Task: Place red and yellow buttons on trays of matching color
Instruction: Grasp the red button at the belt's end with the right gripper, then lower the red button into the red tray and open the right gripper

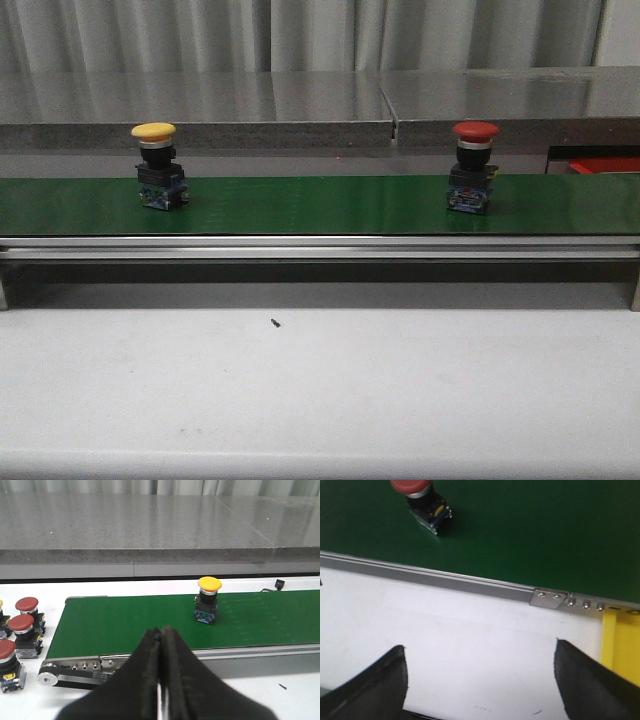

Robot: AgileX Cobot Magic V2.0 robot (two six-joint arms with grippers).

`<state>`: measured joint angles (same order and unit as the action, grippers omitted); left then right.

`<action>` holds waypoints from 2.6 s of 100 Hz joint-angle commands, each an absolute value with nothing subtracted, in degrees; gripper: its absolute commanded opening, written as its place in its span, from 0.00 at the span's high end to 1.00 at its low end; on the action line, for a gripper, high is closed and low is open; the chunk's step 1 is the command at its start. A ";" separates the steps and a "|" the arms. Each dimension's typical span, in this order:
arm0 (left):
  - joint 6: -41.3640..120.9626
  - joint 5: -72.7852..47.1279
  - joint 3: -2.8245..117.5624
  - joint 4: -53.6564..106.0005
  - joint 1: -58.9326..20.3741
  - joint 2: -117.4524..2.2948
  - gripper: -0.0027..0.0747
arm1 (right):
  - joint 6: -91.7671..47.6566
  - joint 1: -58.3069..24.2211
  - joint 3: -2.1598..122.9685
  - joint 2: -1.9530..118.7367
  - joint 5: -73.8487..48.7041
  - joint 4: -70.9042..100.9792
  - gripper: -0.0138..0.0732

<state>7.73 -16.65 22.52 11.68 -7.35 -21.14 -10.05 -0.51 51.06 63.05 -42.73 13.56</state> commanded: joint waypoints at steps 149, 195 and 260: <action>7.48 -11.79 24.12 12.21 -7.67 -21.38 0.99 | -14.55 9.05 98.51 103.55 -53.53 13.74 0.71; 7.48 -11.79 24.12 12.21 -7.67 -21.38 0.99 | -14.55 24.12 116.48 121.04 -53.69 13.98 0.71; 7.48 -11.79 24.12 12.21 -7.67 -21.38 0.99 | -14.55 24.20 120.86 129.95 -53.56 15.94 0.34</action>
<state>7.73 -16.65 22.52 11.68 -7.35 -21.14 -14.37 23.91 118.73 134.14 -54.84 14.86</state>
